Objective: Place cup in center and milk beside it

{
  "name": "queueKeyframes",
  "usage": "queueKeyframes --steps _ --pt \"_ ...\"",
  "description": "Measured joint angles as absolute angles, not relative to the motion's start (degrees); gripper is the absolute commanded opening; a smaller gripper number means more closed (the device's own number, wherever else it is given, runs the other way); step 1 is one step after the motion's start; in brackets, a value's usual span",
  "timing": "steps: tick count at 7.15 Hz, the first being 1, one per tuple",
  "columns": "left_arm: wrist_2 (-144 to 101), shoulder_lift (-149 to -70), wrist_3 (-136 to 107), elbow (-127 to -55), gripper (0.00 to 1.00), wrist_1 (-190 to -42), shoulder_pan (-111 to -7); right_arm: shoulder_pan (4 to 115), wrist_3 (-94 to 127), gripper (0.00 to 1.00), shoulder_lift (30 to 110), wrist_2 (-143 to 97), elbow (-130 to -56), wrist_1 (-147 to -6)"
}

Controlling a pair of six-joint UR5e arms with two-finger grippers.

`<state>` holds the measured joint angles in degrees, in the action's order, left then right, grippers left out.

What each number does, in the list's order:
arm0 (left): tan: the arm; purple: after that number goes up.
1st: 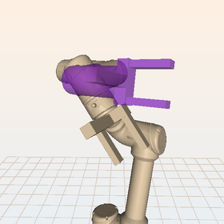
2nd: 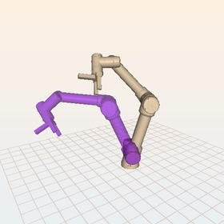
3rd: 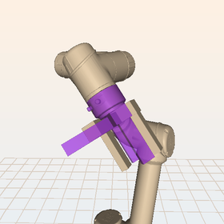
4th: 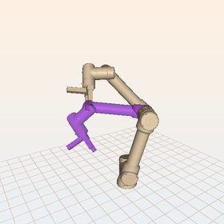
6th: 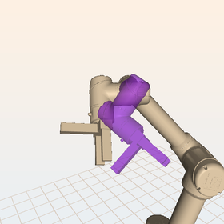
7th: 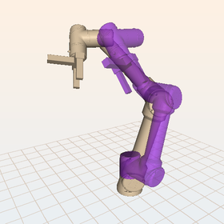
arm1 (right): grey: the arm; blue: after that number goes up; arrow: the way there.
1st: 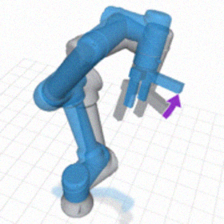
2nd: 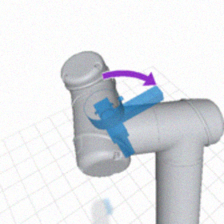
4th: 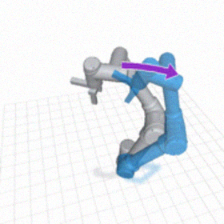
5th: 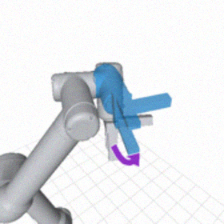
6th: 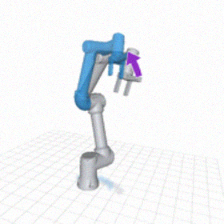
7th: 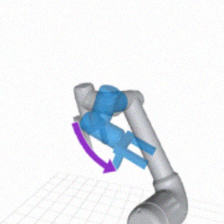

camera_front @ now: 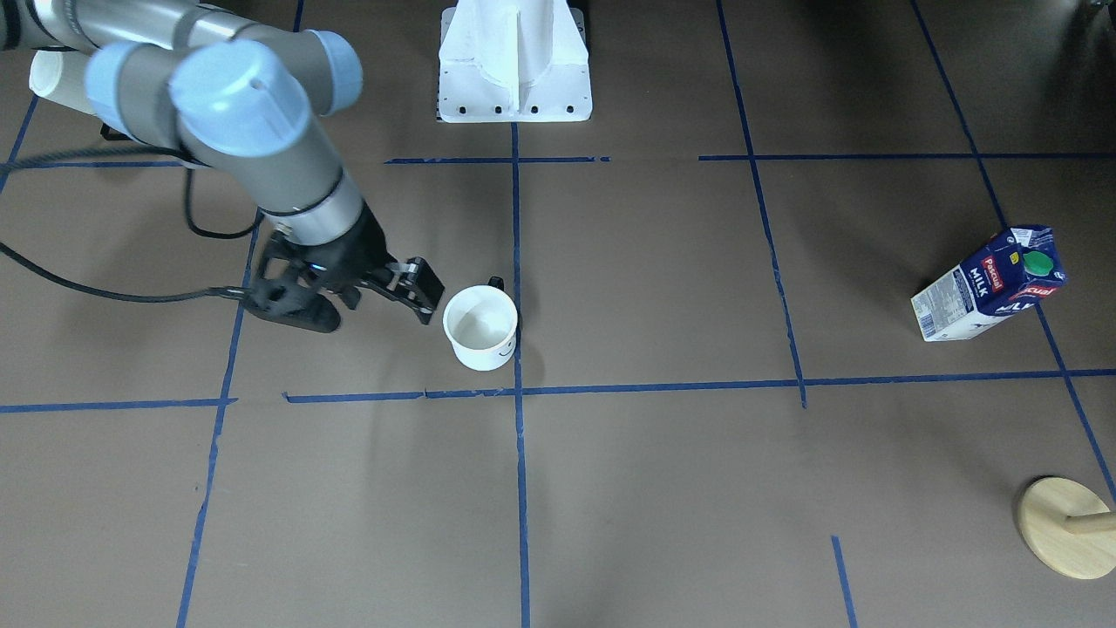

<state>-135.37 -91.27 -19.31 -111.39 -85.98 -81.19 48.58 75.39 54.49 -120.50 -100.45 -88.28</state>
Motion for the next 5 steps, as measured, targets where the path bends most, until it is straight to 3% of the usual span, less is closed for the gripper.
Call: queueKeyframes --steps 5 --pt "-130.9 -87.8 -31.8 -107.4 1.00 -102.5 -74.9 50.7 73.8 1.00 56.9 -120.8 -103.8 -88.9"
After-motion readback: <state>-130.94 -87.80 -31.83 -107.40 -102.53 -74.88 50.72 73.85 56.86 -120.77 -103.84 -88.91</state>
